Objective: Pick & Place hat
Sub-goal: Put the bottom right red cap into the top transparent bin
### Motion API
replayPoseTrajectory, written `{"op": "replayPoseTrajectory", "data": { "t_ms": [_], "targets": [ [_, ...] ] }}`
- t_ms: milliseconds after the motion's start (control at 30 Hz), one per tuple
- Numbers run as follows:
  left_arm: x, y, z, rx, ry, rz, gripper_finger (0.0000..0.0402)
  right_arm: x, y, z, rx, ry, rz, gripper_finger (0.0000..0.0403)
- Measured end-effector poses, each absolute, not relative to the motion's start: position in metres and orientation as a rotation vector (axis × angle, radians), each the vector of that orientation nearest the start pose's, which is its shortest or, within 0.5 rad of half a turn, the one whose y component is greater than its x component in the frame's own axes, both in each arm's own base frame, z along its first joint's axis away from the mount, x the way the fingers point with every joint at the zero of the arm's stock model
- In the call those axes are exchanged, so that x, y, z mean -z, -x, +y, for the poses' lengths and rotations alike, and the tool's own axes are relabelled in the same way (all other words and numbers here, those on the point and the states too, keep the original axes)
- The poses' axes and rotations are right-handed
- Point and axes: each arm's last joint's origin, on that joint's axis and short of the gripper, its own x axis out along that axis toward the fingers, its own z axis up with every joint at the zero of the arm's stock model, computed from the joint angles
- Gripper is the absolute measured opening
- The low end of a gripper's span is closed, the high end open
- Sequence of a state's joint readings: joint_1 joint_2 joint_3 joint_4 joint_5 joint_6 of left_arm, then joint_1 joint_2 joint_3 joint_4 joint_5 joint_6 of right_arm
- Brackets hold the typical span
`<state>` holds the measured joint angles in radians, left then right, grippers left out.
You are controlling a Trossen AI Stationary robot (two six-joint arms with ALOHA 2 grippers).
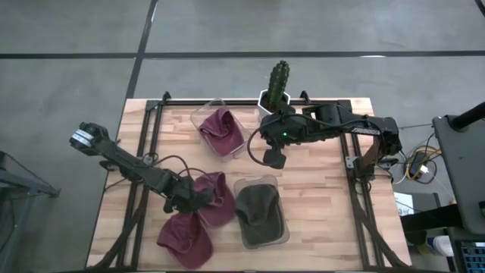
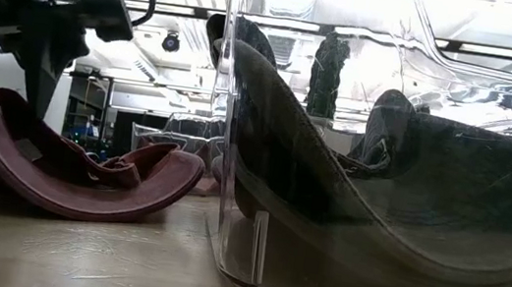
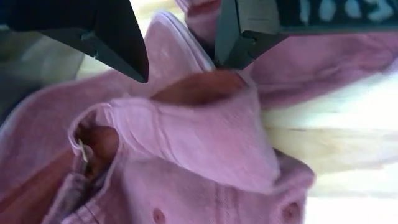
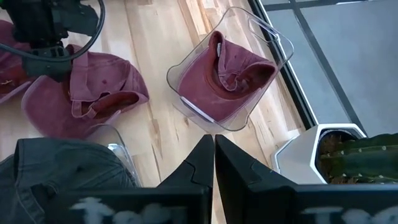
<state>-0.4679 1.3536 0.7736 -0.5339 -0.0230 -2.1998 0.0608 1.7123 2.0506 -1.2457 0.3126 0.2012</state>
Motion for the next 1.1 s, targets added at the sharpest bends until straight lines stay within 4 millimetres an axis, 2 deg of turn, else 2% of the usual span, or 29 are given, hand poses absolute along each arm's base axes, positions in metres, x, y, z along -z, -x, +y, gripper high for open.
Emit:
{"op": "replayPoseTrajectory", "data": {
  "t_ms": [100,167,333,367,500,700,1100],
  "targets": [
    [-0.186,-0.216,-0.108,-0.920,1.642,0.973,0.0167,-0.428,-0.327,0.011,0.322,-0.018,0.865,0.0009],
    [-0.184,-0.215,-0.107,-0.922,1.640,0.974,0.0144,-0.428,-0.327,0.011,0.322,-0.018,0.865,0.0009],
    [-0.183,-0.214,-0.107,-0.907,1.610,0.976,0.0025,-0.428,-0.327,0.011,0.322,-0.018,0.865,0.0009],
    [-0.183,-0.214,-0.106,-0.904,1.600,0.981,0.0017,-0.428,-0.327,0.011,0.323,-0.018,0.865,0.0009],
    [-0.184,-0.213,-0.105,-0.897,1.576,0.991,0.0009,-0.428,-0.327,0.010,0.327,-0.022,0.863,0.0009],
    [-0.209,-0.212,-0.101,-0.857,1.558,0.873,0.0008,-0.428,-0.327,0.009,0.332,-0.023,0.862,0.0009],
    [-0.279,-0.188,-0.085,-0.846,1.482,0.678,0.0007,-0.428,-0.327,0.003,0.394,-0.011,0.850,0.0009]
  ]
}}
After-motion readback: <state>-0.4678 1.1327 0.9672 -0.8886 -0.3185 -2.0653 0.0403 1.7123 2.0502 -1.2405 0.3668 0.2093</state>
